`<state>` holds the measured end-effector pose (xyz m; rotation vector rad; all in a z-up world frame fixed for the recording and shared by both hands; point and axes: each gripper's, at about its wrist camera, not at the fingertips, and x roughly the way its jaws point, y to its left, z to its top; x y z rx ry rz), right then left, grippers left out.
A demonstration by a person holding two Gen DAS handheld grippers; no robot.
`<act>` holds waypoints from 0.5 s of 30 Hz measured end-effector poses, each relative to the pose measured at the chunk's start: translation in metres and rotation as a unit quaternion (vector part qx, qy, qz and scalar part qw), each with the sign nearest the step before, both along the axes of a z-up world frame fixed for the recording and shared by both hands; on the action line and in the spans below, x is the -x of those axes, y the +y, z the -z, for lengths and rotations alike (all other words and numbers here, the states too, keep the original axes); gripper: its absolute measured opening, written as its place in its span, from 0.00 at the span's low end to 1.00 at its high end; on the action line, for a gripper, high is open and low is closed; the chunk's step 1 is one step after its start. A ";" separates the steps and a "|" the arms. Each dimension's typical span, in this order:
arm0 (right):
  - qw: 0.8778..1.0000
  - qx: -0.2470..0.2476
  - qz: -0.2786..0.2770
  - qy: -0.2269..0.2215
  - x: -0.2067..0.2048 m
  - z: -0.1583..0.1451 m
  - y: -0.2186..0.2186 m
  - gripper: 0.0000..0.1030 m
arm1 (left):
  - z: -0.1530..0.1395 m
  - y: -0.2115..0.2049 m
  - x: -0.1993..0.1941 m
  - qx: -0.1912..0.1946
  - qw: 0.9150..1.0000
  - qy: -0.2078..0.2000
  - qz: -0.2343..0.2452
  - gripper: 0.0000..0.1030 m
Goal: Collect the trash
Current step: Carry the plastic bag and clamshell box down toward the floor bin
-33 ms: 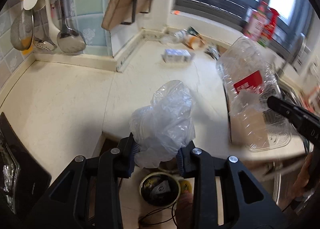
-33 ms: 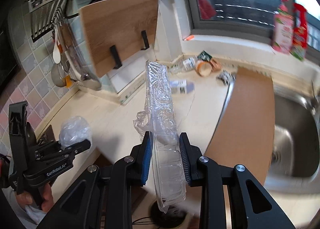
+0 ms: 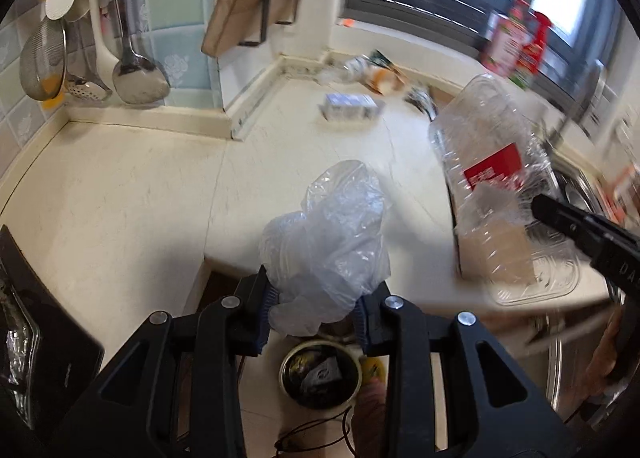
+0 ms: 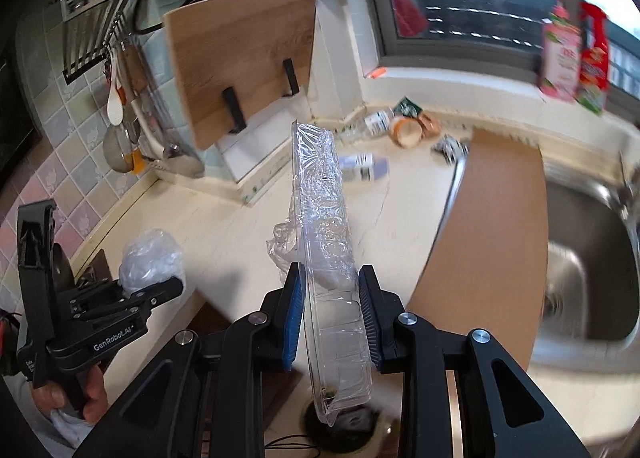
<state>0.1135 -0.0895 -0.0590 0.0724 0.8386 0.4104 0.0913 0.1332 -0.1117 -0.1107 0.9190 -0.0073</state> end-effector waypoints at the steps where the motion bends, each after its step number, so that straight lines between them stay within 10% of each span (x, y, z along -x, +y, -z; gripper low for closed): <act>1: 1.000 -0.001 0.005 0.003 0.014 0.003 0.001 0.26 | 0.001 0.000 0.011 -0.001 1.000 0.002 0.011 0.28; 15: 0.994 -0.006 -0.002 0.113 0.169 0.072 0.027 0.26 | 0.045 -0.011 0.085 -0.012 0.995 0.071 0.063 0.28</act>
